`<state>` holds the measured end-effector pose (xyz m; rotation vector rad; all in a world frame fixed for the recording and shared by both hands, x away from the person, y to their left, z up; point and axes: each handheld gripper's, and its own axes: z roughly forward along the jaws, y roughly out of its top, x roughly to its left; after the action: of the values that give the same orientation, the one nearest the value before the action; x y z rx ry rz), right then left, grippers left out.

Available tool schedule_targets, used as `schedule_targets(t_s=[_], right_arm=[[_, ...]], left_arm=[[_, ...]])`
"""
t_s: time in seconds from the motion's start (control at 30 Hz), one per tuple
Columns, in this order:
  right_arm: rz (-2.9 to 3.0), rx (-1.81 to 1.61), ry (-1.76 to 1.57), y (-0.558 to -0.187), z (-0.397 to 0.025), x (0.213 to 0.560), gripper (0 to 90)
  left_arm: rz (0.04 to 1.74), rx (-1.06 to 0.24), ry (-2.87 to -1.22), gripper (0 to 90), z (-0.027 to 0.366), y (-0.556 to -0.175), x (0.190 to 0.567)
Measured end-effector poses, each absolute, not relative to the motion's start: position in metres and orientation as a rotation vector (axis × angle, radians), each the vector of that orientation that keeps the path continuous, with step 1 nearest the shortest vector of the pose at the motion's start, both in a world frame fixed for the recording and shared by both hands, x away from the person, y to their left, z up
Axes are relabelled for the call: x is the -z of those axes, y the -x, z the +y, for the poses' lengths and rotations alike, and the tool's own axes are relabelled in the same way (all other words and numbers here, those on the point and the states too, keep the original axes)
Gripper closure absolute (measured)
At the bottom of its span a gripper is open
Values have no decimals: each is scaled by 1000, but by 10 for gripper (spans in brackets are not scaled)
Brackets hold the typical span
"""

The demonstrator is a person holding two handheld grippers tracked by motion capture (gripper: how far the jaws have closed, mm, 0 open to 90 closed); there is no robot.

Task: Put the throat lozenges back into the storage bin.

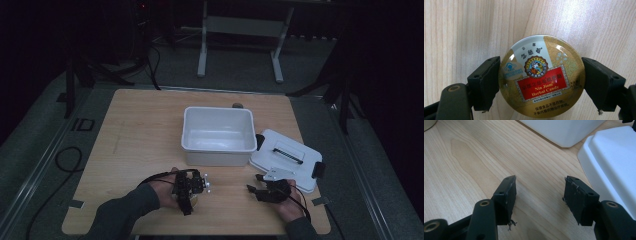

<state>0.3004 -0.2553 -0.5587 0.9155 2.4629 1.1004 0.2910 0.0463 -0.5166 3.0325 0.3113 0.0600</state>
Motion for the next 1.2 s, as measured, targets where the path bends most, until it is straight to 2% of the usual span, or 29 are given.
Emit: schedule_targets(t_s=[1.2], right_arm=[[2463, -1101, -916, -300, -255, 559, 427]], left_arm=[[365, -92, -2970, 203, 63, -303, 475]])
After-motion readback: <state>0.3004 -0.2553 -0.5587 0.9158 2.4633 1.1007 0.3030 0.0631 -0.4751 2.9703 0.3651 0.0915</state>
